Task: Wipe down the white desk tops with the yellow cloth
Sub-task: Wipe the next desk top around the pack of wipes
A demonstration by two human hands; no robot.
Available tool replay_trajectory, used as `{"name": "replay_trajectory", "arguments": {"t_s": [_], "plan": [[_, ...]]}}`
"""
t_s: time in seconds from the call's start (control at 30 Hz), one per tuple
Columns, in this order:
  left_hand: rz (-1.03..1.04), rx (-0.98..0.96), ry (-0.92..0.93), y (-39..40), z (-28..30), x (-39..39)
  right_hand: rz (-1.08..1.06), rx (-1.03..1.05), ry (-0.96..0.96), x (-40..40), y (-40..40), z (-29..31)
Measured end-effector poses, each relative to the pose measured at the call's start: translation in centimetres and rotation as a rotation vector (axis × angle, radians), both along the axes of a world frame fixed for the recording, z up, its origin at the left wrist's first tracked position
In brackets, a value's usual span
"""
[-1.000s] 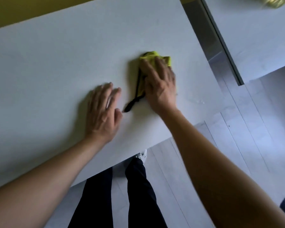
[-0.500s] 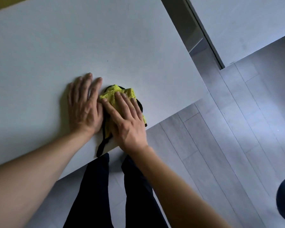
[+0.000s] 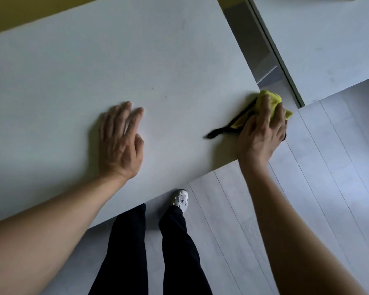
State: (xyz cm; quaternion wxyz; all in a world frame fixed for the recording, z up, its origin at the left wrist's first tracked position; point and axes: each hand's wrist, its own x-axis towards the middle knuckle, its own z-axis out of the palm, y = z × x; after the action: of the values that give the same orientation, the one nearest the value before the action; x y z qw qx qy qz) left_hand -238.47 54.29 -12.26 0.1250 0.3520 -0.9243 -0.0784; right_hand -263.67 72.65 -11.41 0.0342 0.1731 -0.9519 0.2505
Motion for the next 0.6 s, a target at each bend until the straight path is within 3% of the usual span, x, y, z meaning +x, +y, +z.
{"name": "replay_trajectory", "arguments": {"t_s": [0.23,0.33,0.4,0.5,0.6], "plan": [[0.035,0.041,0.117,-0.2,-0.5,0.3,0.734,-0.052,-0.015,13.7,-5.4,0.5],[0.057,0.054,0.138,-0.3,-0.4,0.4,0.981,-0.037,-0.008,13.4,-6.4,0.3],[0.056,0.037,0.098,-0.2,-0.2,0.4,0.952,-0.044,0.022,10.2,-6.1,-0.4],[0.095,0.019,0.045,0.1,0.0,0.2,0.565,-0.037,0.051,3.0,-6.1,-1.1],[0.112,0.037,0.065,0.2,-0.1,0.0,0.31,-0.037,0.036,-2.4,-6.9,-0.3]]}}
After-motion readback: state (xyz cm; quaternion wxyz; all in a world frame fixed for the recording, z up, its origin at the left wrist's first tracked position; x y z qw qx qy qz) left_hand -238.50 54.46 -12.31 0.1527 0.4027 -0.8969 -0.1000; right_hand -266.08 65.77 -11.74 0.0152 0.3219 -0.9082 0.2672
